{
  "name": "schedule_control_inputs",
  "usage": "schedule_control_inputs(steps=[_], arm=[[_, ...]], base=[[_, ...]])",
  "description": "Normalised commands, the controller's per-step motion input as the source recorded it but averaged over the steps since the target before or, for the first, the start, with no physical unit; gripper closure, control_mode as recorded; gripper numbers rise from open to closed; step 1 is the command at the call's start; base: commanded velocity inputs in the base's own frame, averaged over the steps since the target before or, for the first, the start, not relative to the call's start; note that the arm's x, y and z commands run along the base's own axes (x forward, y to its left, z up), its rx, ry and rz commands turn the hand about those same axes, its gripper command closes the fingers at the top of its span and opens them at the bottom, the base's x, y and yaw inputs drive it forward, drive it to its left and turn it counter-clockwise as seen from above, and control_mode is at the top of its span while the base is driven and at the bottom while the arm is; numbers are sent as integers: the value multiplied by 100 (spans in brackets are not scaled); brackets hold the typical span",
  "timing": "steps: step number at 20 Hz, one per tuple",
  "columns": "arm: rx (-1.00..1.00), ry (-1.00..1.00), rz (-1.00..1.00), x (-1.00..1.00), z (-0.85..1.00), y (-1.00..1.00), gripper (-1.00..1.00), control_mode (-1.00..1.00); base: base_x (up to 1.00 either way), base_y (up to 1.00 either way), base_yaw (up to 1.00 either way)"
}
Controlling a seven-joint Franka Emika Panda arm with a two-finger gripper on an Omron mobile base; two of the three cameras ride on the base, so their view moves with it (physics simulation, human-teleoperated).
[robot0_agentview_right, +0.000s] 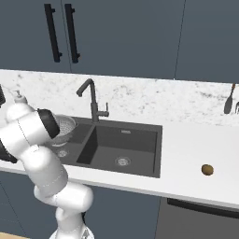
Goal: Put the colander in the sink, put the kiwi, pear in the colander, and turn on the sink faucet and pour water over the colander.
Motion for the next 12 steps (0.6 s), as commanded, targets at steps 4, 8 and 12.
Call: schedule_control_inputs(steps=[4,8,12], arm=[[-12,11,-7,20,-32,6,100,-100],[-1,12,-6,29,-23,4,100,-100],[0,16,-6,29,-25,2,100,-100]], base=[[0,0,0],[0,0,0],[0,0,0]])
